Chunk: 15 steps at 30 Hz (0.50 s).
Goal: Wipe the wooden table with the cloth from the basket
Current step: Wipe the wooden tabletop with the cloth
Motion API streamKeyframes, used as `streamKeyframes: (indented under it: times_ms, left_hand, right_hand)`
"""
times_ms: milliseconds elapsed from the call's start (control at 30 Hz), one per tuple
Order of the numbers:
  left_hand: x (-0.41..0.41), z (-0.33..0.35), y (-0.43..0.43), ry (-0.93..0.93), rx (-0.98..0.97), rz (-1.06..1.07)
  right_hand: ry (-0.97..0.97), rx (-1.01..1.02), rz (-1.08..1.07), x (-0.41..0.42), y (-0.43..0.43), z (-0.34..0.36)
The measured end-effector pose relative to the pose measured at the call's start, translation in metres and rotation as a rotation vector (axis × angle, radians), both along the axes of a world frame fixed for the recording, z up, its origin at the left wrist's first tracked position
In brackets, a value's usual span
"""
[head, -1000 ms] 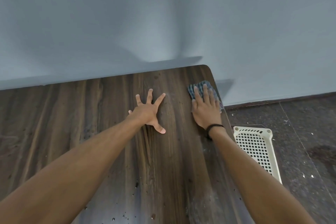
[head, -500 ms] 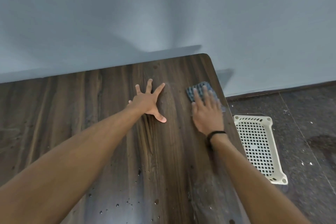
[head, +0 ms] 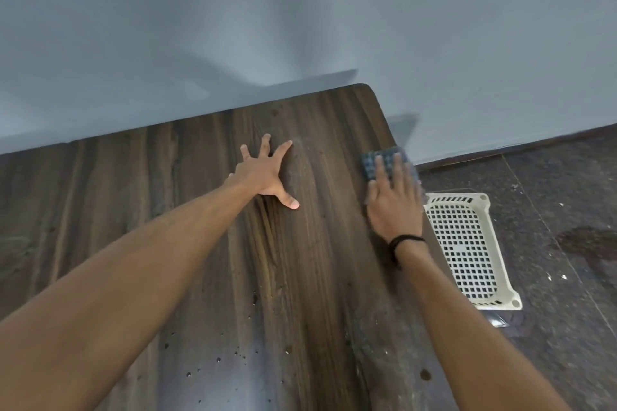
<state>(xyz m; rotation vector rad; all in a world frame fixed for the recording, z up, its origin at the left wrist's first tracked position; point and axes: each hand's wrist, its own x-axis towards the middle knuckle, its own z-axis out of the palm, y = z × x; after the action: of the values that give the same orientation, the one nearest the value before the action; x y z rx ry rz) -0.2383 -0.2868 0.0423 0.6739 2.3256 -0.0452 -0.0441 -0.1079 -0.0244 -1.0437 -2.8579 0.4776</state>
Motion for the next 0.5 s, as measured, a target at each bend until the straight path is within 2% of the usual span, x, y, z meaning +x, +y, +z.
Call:
streamKeyframes:
  times_ms: [67, 133, 200, 233, 300, 333, 433, 467, 500]
  left_hand:
    - [-0.004, 0.003, -0.003, -0.011, -0.005, 0.01]
    - [0.003, 0.007, 0.002, 0.0, 0.008, 0.002]
    - [0.022, 0.011, 0.009, 0.089, 0.024, -0.026]
    - [0.033, 0.014, 0.009, 0.104, 0.016, -0.035]
    - [0.053, 0.011, 0.007, 0.017, -0.023, -0.033]
    - [0.06, 0.006, 0.009, -0.042, -0.045, -0.033]
    - [0.073, -0.002, 0.014, -0.073, -0.081, -0.041]
    - [0.073, -0.002, 0.013, -0.061, -0.08, -0.039]
    - [0.073, -0.001, 0.012, -0.048, -0.074, -0.036]
  right_hand:
    - [-0.009, -0.053, -0.128, -0.011, -0.001, 0.006]
    - [-0.005, -0.009, -0.009, -0.002, -0.027, 0.003]
    - [0.024, 0.014, 0.082, 0.019, -0.023, -0.002]
    - [0.011, -0.007, 0.027, 0.02, -0.01, 0.0]
    - [-0.016, -0.08, -0.145, 0.008, -0.001, 0.011]
    - [-0.019, -0.093, -0.137, 0.005, -0.009, 0.011]
    - [0.031, -0.001, 0.202, 0.034, -0.028, -0.001]
    - [0.045, 0.018, 0.217, 0.044, -0.016, -0.004]
    - [0.059, 0.048, 0.115, 0.046, -0.002, -0.002]
